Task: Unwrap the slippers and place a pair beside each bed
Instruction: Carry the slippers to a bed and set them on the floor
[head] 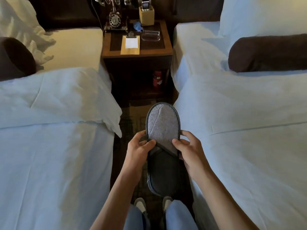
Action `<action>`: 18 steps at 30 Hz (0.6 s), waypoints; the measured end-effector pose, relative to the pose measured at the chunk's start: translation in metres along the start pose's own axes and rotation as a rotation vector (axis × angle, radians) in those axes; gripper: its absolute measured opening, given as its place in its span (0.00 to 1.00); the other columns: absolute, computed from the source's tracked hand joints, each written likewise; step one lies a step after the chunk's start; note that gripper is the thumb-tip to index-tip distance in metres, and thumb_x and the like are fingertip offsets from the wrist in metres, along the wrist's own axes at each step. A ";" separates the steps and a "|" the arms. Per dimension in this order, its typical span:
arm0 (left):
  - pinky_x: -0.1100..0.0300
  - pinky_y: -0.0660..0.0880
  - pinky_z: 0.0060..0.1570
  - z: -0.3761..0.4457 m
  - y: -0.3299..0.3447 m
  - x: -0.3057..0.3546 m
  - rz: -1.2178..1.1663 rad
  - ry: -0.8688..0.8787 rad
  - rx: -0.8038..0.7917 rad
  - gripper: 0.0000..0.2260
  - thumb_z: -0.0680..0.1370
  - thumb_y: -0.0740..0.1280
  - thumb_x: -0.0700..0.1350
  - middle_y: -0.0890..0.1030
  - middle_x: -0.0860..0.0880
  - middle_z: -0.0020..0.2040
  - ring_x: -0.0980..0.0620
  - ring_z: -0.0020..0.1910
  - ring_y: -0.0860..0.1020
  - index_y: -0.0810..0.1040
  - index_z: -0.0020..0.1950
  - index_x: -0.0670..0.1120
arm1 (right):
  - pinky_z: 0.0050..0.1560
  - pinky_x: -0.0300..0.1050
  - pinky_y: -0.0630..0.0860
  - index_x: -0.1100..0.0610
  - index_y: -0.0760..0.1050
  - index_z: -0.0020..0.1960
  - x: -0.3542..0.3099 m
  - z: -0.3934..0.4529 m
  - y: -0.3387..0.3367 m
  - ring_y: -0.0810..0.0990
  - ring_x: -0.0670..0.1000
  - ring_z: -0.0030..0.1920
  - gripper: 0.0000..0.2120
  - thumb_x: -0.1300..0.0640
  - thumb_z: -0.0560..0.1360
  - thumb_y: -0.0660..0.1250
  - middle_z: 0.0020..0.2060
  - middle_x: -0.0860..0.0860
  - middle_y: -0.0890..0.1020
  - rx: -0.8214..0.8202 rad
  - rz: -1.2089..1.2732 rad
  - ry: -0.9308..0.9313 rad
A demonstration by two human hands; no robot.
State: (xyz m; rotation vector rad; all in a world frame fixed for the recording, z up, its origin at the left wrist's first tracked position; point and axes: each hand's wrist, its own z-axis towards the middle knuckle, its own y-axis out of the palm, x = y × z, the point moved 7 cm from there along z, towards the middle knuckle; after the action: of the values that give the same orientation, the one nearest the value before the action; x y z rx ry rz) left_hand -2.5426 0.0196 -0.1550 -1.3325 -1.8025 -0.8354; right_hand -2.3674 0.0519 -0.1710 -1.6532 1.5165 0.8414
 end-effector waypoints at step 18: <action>0.52 0.80 0.53 0.346 -0.003 -0.394 -0.078 -0.074 0.150 0.16 0.79 0.67 0.39 0.82 0.51 0.50 0.50 0.50 0.82 0.72 0.64 0.52 | 0.46 0.47 0.79 0.53 0.71 0.68 0.379 0.355 0.030 0.83 0.51 0.49 0.21 0.59 0.77 0.69 0.50 0.53 0.85 -0.055 -0.060 0.123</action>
State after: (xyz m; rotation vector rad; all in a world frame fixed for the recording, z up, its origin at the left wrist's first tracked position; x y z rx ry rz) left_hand -2.5300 0.1149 -0.6709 -1.2176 -1.9450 -0.6849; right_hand -2.3593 0.1569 -0.6799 -1.8108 1.5303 0.7680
